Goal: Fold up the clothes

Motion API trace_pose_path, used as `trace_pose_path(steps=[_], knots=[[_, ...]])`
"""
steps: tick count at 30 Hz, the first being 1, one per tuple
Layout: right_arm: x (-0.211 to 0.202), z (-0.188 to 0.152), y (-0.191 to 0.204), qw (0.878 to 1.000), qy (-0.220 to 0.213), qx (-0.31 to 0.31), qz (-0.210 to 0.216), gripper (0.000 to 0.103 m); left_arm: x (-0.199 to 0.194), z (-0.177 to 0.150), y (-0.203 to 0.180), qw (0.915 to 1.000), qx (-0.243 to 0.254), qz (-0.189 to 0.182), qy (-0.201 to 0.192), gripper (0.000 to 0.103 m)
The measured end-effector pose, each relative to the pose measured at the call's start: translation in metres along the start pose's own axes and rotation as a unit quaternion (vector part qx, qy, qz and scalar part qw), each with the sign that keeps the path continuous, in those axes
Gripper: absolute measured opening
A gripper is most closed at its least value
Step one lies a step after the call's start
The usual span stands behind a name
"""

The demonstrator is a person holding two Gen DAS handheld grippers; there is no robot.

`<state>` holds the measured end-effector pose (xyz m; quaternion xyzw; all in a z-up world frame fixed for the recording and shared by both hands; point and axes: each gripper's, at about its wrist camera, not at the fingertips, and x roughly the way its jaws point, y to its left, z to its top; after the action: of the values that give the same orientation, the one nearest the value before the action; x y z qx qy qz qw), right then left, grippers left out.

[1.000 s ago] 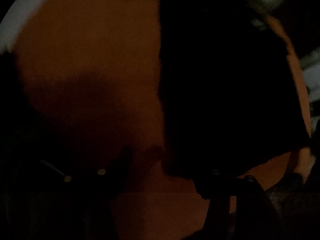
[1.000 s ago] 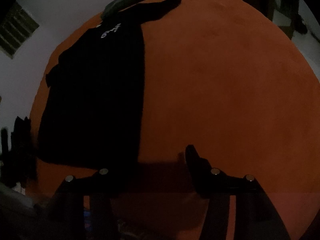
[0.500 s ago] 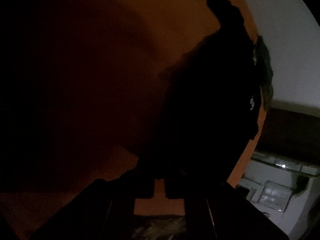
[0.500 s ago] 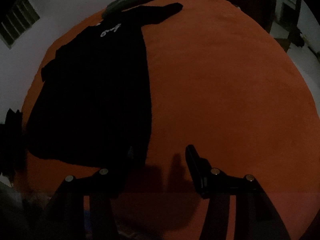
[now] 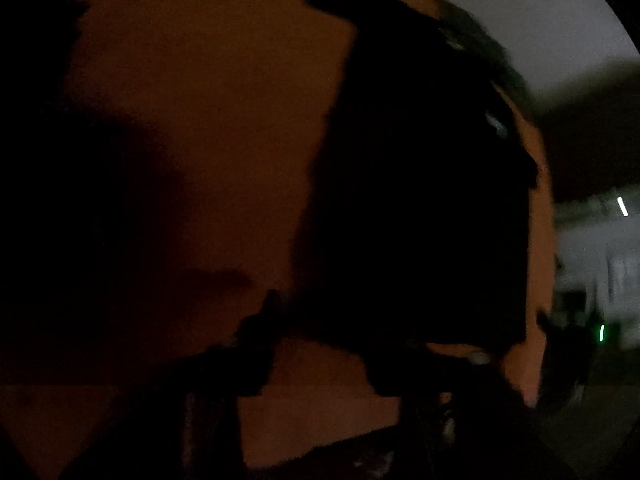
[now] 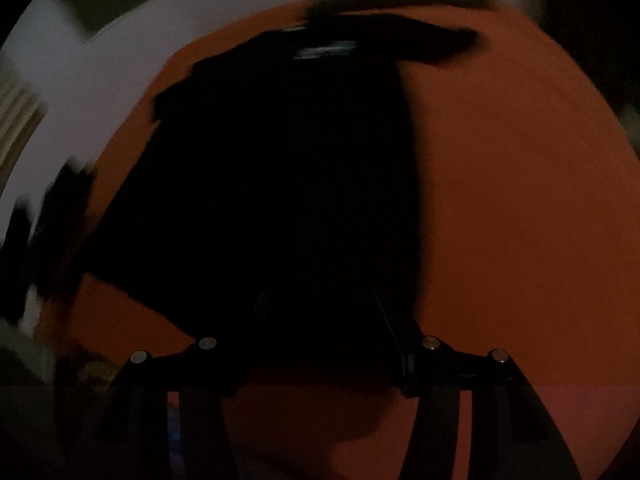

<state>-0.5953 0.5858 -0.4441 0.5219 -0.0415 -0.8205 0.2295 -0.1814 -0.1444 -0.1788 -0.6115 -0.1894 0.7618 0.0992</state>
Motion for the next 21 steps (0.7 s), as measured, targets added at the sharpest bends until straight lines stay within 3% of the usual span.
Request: trace_pose_path(steps=[2,3,5,12,13,14,15,19,21], knots=[[0.011,0.020,0.024,0.998,0.004,-0.050,0.022,0.053,0.018,0.011,0.000,0.9993,0.032,0.015,0.012,0.051],[0.014,0.029,0.036,0.997,0.004,-0.071,0.032,0.053,0.032,0.028,-0.001,0.9981,0.049,0.015,0.033,0.052],[0.022,0.047,0.061,0.992,0.003,-0.112,0.052,0.053,0.049,0.030,-0.008,0.9958,0.074,0.007,0.054,0.055],[0.035,0.041,0.089,0.991,-0.007,-0.116,0.074,0.053,0.069,0.043,-0.015,0.9929,0.091,-0.027,0.071,0.057],[0.037,0.037,0.088,0.991,-0.005,-0.111,0.073,0.053,0.073,0.049,-0.015,0.9925,0.088,-0.035,0.078,0.052],[0.035,0.030,0.088,0.992,-0.004,-0.103,0.072,0.053,0.071,0.046,-0.015,0.9921,0.081,-0.043,0.085,0.026],[0.033,0.023,0.088,0.993,-0.002,-0.096,0.071,0.053,0.068,0.041,-0.012,0.9922,0.067,-0.051,0.092,0.011],[0.031,0.011,0.084,0.995,0.006,-0.069,0.069,0.053,0.040,0.027,0.011,0.9902,-0.041,-0.108,0.079,0.006],[0.033,0.011,0.081,0.996,0.006,-0.060,0.067,0.053,0.023,0.024,0.022,0.9877,-0.082,-0.119,0.061,0.006]])
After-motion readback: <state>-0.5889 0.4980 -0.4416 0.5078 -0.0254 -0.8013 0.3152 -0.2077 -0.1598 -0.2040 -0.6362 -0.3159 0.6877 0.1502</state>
